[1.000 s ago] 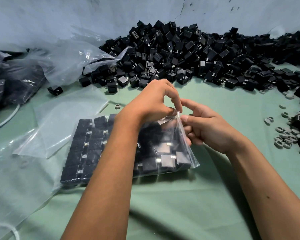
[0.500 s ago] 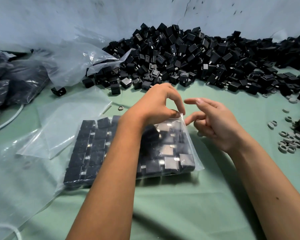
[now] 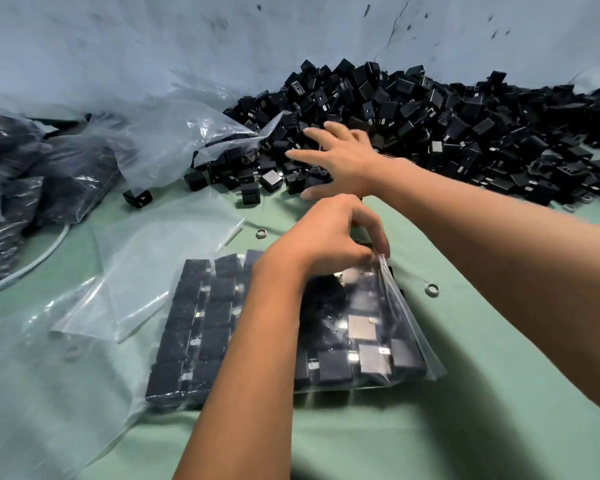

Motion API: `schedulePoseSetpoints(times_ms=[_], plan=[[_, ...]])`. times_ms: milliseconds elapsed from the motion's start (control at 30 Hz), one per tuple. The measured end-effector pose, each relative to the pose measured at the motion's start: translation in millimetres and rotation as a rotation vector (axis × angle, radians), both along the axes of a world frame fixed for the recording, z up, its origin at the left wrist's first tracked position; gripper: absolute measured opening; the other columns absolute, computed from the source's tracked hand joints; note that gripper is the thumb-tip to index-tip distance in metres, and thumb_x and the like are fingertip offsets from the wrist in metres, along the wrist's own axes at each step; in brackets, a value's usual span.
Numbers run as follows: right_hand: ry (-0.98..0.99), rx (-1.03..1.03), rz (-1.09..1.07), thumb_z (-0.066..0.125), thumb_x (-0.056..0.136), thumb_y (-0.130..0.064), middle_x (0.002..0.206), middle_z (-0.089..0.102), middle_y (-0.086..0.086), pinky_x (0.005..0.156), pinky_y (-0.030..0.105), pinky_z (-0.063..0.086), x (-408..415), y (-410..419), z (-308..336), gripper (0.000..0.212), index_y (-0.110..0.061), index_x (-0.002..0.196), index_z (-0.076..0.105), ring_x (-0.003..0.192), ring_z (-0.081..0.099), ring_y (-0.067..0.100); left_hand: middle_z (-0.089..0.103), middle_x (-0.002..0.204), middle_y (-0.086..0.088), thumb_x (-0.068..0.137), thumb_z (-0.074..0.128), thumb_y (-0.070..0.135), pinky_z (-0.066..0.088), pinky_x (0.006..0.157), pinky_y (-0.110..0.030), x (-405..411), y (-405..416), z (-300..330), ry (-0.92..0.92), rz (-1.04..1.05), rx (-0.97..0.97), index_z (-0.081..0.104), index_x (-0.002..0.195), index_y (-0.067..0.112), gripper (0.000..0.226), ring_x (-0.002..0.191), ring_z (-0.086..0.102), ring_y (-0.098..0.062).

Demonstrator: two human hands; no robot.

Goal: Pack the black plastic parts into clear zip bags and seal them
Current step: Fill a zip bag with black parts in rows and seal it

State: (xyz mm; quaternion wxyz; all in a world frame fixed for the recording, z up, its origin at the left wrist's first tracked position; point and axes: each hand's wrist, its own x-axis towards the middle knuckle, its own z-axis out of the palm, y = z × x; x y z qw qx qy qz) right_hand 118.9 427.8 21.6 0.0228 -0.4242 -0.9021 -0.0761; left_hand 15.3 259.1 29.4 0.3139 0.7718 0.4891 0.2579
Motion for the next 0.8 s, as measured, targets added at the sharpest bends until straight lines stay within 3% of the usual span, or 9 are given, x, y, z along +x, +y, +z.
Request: schedulePoseSetpoints(times_ms=[67, 133, 267, 400, 567, 633, 733, 800], plan=[[-0.105, -0.093, 0.028, 0.053, 0.096, -0.067, 0.173, 0.003, -0.004, 0.122, 0.064, 0.013, -14, 9, -11, 0.073, -0.058, 0.157, 0.015, 0.159, -0.002, 0.031, 0.067, 0.093, 0.012, 0.074, 0.079, 0.002, 0.056, 0.089, -0.033, 1, 1, 0, 0.007, -0.008, -0.002, 0.082, 0.078, 0.027, 0.025, 0.092, 0.066, -0.008], [-0.112, -0.163, 0.018, 0.049, 0.102, -0.061, 0.172, 0.011, -0.006, 0.123, 0.064, 0.011, -20, 11, -24, 0.065, -0.056, 0.158, 0.017, 0.159, 0.001, 0.029, 0.069, 0.087, 0.015, 0.074, 0.078, 0.000, 0.054, 0.088, -0.026, 2, 2, -1, 0.020, -0.025, -0.001, 0.082, 0.078, 0.025, 0.025, 0.088, 0.064, 0.002], [0.058, -0.109, 0.043, 0.052, 0.096, -0.066, 0.151, 0.044, -0.006, 0.110, 0.055, 0.031, 2, 4, -29, 0.055, -0.039, 0.144, 0.048, 0.145, 0.030, 0.020, 0.069, 0.090, 0.015, 0.077, 0.081, 0.000, 0.049, 0.085, -0.013, 4, 2, -4, 0.027, -0.050, -0.008, 0.082, 0.080, 0.022, 0.023, 0.087, 0.064, 0.007], [0.136, -0.037, 0.006, 0.054, 0.094, -0.053, 0.142, 0.050, -0.011, 0.107, 0.053, 0.030, 53, -8, -37, 0.035, -0.036, 0.125, 0.056, 0.141, 0.036, 0.021, 0.069, 0.101, 0.015, 0.078, 0.085, 0.006, 0.043, 0.080, -0.001, 4, 2, -5, 0.014, -0.018, 0.007, 0.082, 0.079, 0.027, 0.021, 0.100, 0.062, 0.004], [0.106, 0.045, -0.130, 0.062, 0.097, -0.039, 0.148, 0.052, -0.011, 0.120, 0.060, 0.013, 107, -35, -40, 0.043, -0.036, 0.139, 0.054, 0.151, 0.029, 0.021, 0.069, 0.100, 0.014, 0.077, 0.086, 0.006, 0.044, 0.082, -0.005, 6, 1, -3, 0.016, -0.008, 0.002, 0.082, 0.080, 0.026, 0.020, 0.098, 0.063, 0.002], [0.159, 0.151, -0.125, 0.060, 0.095, -0.033, 0.139, 0.062, -0.009, 0.118, 0.059, 0.013, 115, -54, -40, 0.038, -0.034, 0.133, 0.061, 0.148, 0.035, 0.022, 0.069, 0.102, 0.013, 0.077, 0.086, 0.007, 0.046, 0.086, -0.011, 7, 0, -2, 0.019, -0.009, -0.002, 0.082, 0.080, 0.027, 0.020, 0.099, 0.063, 0.002], [0.311, 0.217, -0.116, 0.070, 0.084, -0.023, 0.110, 0.075, -0.007, 0.107, 0.047, 0.024, 116, -87, -40, 0.026, -0.029, 0.110, 0.072, 0.124, 0.055, 0.022, 0.069, 0.105, 0.012, 0.077, 0.086, 0.007, 0.049, 0.091, -0.018, 7, -2, 0, 0.027, -0.012, 0.000, 0.082, 0.080, 0.028, 0.021, 0.102, 0.062, 0.000], [0.440, 0.157, -0.172, 0.076, 0.082, -0.024, 0.104, 0.074, -0.005, 0.100, 0.042, 0.032, 112, -109, -42, 0.028, -0.028, 0.110, 0.072, 0.109, 0.058, 0.024, 0.068, 0.107, 0.010, 0.077, 0.086, 0.007, 0.049, 0.092, -0.019, 6, -2, 1, 0.031, -0.005, -0.002, 0.082, 0.080, 0.028, 0.022, 0.104, 0.062, -0.001]])
